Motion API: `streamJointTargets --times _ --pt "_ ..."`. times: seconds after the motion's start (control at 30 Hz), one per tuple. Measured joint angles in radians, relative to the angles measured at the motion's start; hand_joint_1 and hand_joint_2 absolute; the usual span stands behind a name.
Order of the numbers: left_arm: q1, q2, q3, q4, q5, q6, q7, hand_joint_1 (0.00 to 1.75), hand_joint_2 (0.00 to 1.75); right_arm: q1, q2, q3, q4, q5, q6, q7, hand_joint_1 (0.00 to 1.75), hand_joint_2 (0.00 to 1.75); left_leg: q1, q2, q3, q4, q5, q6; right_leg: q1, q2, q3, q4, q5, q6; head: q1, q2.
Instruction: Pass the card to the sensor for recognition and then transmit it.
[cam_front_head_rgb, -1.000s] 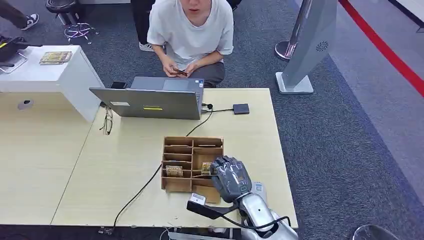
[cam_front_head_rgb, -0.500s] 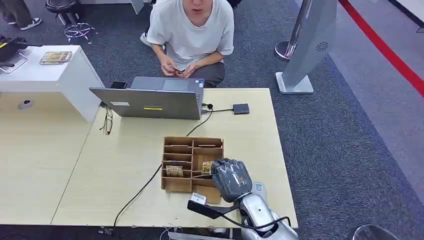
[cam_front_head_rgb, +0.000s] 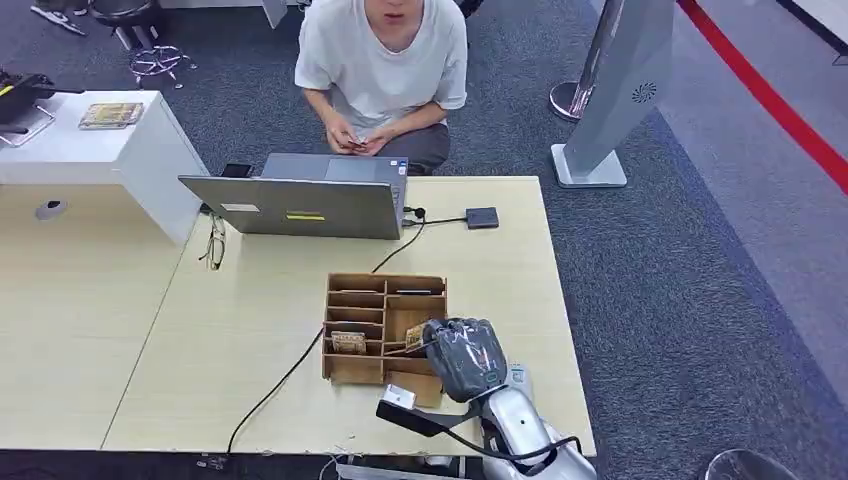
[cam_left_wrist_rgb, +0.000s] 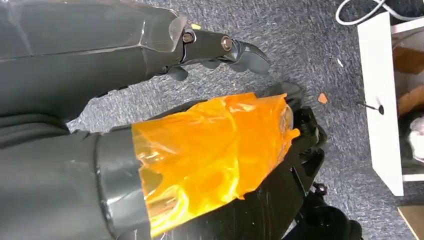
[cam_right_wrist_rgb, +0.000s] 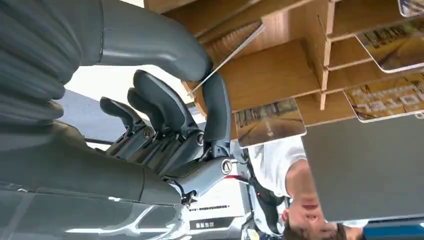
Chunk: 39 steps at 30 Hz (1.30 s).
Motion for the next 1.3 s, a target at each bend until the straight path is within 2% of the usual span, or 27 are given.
streamJointTargets --times 0.43,0.63,1.17,1.3 --pt "0.016 0.010 0.000 -0.013 0.033 0.015 -0.015 0.00 0.00 0.027 0.000 -0.002 -0.126 -0.012 -0.061 -0.036 1.75 1.75 0.000 0.000 0.000 0.000 0.000 0.000 0.000 0.000 0.000 0.000 0.000 0.000 0.000 0.000" --pt "0.023 0.014 0.000 -0.014 0.054 0.014 -0.041 0.00 0.00 0.041 -0.004 -0.008 -0.199 -0.032 -0.094 -0.063 1.75 1.75 0.000 0.000 0.000 0.000 0.000 0.000 0.000 0.000 0.000 0.000 0.000 0.000 0.000 0.000" --pt "0.035 0.033 -0.011 -0.039 0.113 0.056 -0.060 0.00 0.00 0.086 -0.022 -0.036 -0.393 -0.122 -0.161 -0.156 1.75 1.75 0.000 0.000 0.000 0.000 0.000 0.000 0.000 0.000 0.000 0.000 0.000 0.000 0.000 0.000" --pt "0.034 0.038 -0.031 -0.039 0.134 0.056 -0.074 0.00 0.00 0.103 -0.021 -0.052 -0.418 -0.140 -0.176 -0.216 1.75 1.75 0.000 0.000 0.000 0.000 0.000 0.000 0.000 0.000 0.000 0.000 0.000 0.000 0.000 0.000"
